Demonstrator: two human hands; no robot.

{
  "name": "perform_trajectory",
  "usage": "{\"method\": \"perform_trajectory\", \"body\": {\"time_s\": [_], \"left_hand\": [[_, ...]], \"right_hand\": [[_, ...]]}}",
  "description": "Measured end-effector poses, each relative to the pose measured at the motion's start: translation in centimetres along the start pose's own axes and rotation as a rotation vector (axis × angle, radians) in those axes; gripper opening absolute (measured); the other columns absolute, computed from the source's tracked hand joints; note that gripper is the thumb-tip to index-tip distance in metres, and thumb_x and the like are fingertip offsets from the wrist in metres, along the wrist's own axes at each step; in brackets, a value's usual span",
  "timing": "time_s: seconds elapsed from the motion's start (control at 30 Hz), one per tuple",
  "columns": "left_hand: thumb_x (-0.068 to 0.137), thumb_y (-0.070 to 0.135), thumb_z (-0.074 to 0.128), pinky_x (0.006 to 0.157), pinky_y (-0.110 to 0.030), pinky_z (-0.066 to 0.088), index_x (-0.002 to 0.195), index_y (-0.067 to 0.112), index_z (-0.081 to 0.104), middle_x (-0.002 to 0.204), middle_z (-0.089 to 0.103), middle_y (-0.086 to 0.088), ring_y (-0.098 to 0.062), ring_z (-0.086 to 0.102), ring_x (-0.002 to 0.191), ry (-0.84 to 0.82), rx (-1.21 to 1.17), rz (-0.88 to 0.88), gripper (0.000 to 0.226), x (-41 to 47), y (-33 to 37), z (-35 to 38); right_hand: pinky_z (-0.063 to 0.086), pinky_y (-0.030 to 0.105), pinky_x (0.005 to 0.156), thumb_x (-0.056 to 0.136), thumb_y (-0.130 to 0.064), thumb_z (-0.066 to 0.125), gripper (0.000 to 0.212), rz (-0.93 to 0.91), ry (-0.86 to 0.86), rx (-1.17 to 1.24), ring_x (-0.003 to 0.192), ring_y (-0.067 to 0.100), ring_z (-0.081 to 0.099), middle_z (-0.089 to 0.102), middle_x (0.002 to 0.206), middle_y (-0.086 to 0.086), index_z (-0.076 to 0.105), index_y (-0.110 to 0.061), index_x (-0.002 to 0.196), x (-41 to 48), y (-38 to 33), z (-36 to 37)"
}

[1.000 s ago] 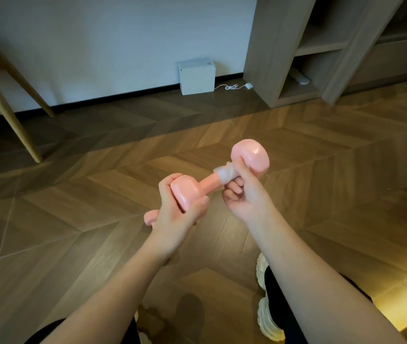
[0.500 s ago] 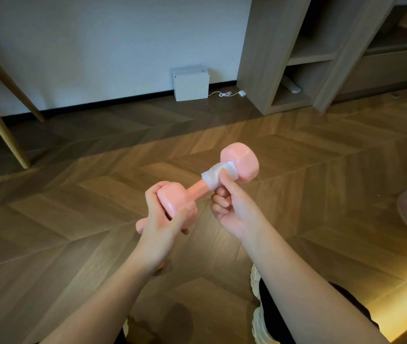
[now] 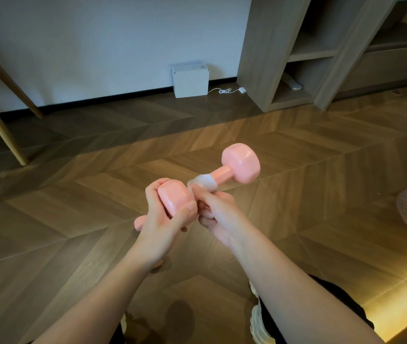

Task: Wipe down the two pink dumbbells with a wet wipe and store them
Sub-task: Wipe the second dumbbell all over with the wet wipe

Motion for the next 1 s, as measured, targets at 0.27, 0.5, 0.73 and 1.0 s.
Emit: {"method": "perform_trajectory", "body": {"time_s": [0.27, 0.5, 0.73, 1.0], "left_hand": [[0.074, 0.050, 0.072, 0.078, -0.046, 0.059, 0.128, 0.037, 0.026, 0.125, 0.041, 0.002, -0.024, 0.058, 0.108, -0.026, 0.105, 0.016, 0.072, 0.1, -0.3, 0.1], [0.079, 0.037, 0.073, 0.076, -0.034, 0.056, 0.127, 0.038, 0.029, 0.117, 0.047, 0.022, -0.008, 0.060, 0.107, -0.046, 0.092, 0.023, 0.065, 0.1, -0.3, -0.1], [0.073, 0.050, 0.071, 0.068, -0.038, 0.059, 0.130, 0.032, 0.026, 0.120, 0.045, 0.000, -0.019, 0.062, 0.094, -0.074, 0.068, -0.078, 0.075, -0.1, -0.2, 0.0], [0.080, 0.044, 0.061, 0.052, -0.034, 0.049, 0.132, 0.008, 0.034, 0.092, 0.059, -0.020, -0.025, 0.055, 0.065, -0.141, -0.290, -0.405, 0.068, 0.3, -1.5, 0.4]], "right_hand": [[0.020, 0.017, 0.036, 0.095, -0.022, 0.064, 0.018, -0.061, 0.146, 0.344, 0.039, 0.004, 0.028, 0.038, 0.053, -0.005, 0.058, -0.012, 0.082, 0.8, -2.6, -3.2], [0.020, 0.018, 0.035, 0.090, -0.015, 0.067, 0.019, 0.047, 0.034, 0.051, 0.036, 0.003, 0.028, 0.038, 0.048, -0.008, 0.061, -0.013, 0.073, 0.0, -0.2, -0.6], [0.023, 0.018, 0.033, 0.093, -0.026, 0.067, 0.021, -0.011, 0.180, 0.467, 0.035, 0.005, 0.027, 0.033, 0.047, -0.006, 0.058, -0.014, 0.077, 0.8, -2.6, -3.9], [0.029, 0.017, 0.035, 0.098, -0.016, 0.058, 0.039, -0.008, -0.095, 0.140, 0.036, 0.003, 0.029, 0.037, 0.050, -0.008, 0.075, -0.019, 0.063, 0.1, 1.6, 0.5]]}}
Point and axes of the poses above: each hand's wrist, its own x-axis towards the middle knuckle, its own z-axis out of the palm, y = z × x, the point moved 8 cm from there along x, towards the middle knuckle
